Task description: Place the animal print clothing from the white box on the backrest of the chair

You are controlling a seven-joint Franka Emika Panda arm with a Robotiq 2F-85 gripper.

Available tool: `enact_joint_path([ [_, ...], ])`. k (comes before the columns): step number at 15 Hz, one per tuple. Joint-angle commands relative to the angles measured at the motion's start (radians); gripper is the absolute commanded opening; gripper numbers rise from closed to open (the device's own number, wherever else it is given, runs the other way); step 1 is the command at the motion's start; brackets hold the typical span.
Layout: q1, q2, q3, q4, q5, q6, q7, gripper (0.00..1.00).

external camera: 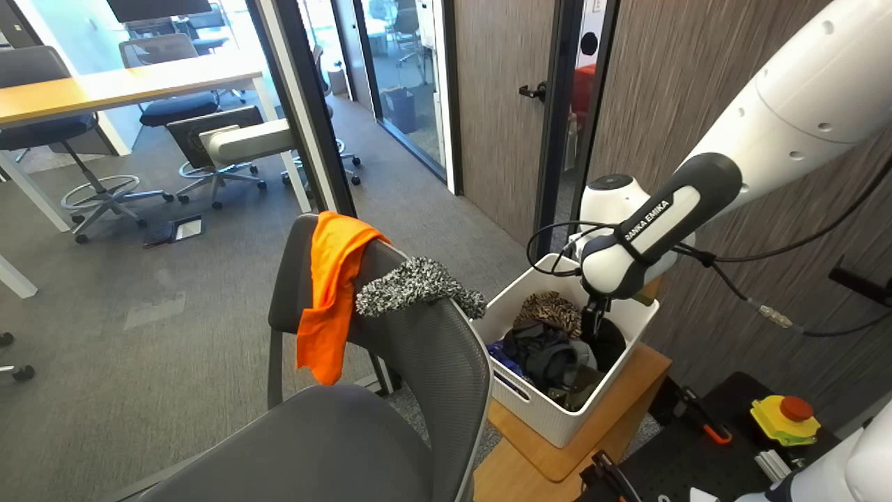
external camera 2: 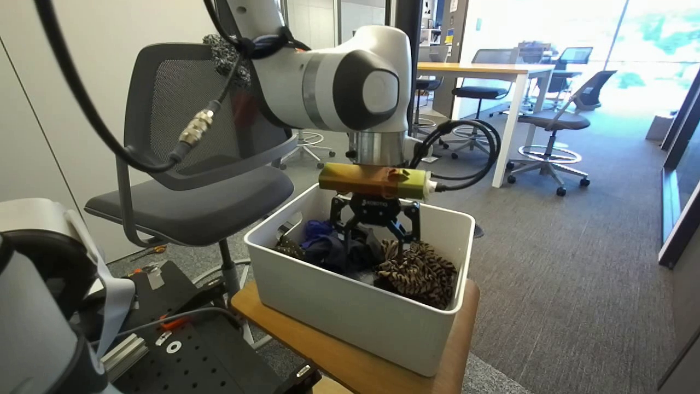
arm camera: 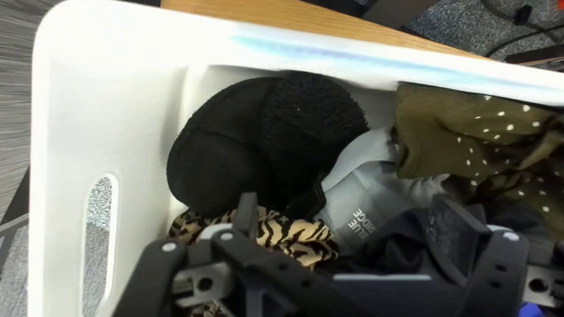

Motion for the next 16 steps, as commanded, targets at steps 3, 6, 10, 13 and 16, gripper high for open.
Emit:
enact_joint_path([
  [3,-0.063,0.186,0.041,0.098,0.071,0.094,-0.109,1.0],
  [6,-0.099,0.26,0.056,0.148,0.078,0.089,-0.125,1.0],
  [10,-0.119,0.315,0.04,0.197,0.045,0.081,-0.102,1.0],
  [13,-0.145,0.349,0.047,0.23,0.05,0.08,-0.114,1.0],
  [16,-0.155,0.373,0.045,0.253,0.045,0.08,-0.111,1.0],
])
